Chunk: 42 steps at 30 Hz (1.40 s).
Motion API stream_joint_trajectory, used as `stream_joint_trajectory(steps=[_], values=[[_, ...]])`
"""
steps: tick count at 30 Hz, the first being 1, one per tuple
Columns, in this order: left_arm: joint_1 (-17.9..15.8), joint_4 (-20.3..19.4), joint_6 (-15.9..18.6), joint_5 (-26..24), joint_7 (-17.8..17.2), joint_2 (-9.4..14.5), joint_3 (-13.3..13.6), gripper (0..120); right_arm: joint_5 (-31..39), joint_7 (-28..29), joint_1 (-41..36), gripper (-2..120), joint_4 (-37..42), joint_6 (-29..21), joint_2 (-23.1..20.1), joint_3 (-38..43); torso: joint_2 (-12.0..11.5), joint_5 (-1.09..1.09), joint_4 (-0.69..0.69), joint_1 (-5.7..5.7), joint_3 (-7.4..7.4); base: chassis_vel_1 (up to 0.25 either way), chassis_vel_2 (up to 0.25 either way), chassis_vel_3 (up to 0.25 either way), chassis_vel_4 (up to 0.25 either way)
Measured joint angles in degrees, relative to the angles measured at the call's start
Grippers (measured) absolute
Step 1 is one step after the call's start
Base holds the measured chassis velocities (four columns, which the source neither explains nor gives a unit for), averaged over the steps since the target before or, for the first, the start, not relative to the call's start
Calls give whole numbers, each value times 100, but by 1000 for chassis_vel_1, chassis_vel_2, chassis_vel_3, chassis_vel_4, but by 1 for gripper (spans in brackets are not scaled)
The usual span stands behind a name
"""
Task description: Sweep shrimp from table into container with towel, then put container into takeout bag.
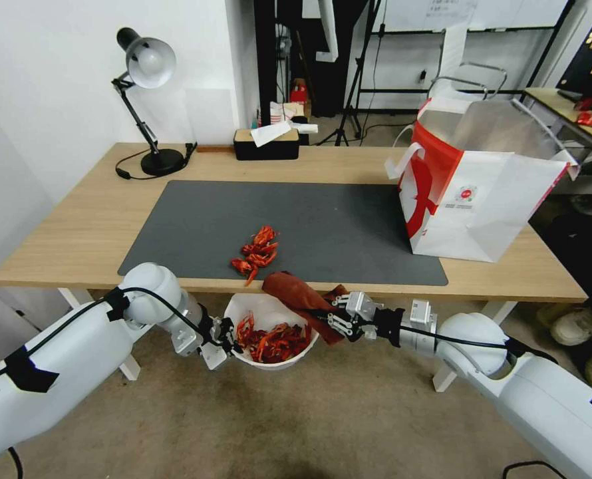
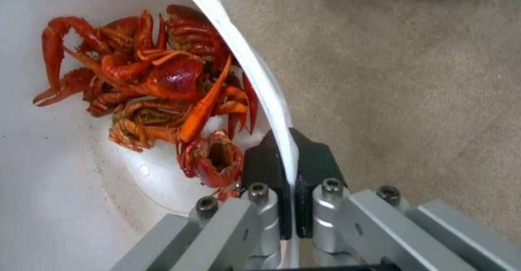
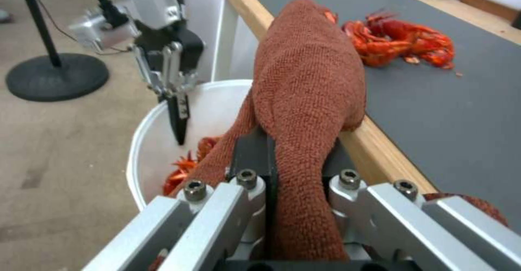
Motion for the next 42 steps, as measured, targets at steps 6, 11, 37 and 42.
stream_joint_trajectory(steps=[6, 11, 37, 42], values=[[50, -16, 1, 7, 0, 10, -35, 0, 309, -91, 16, 7, 44, 95, 3, -1, 0, -1, 0, 0, 0, 0, 0, 0, 0], [125, -51, -1, 10, -3, 53, -107, 0, 1194, 261, 356, 7, 36, 112, 96, -156, 0, -1, 0, 0, 0, 0, 0, 0, 0], [386, 109, -149, 9, 8, 316, -553, 0, 985, 1023, 4523, 7, -3950, 205, 2110, -2331, -1, -1, 2, 1, 1, 0, 0, 0, 0], [392, 194, -187, -6, 9, 320, -640, 0, 457, 285, 4939, 7, -5219, 376, 2579, -2392, 0, -1, -2, 0, 2, 0, 0, 0, 0]])
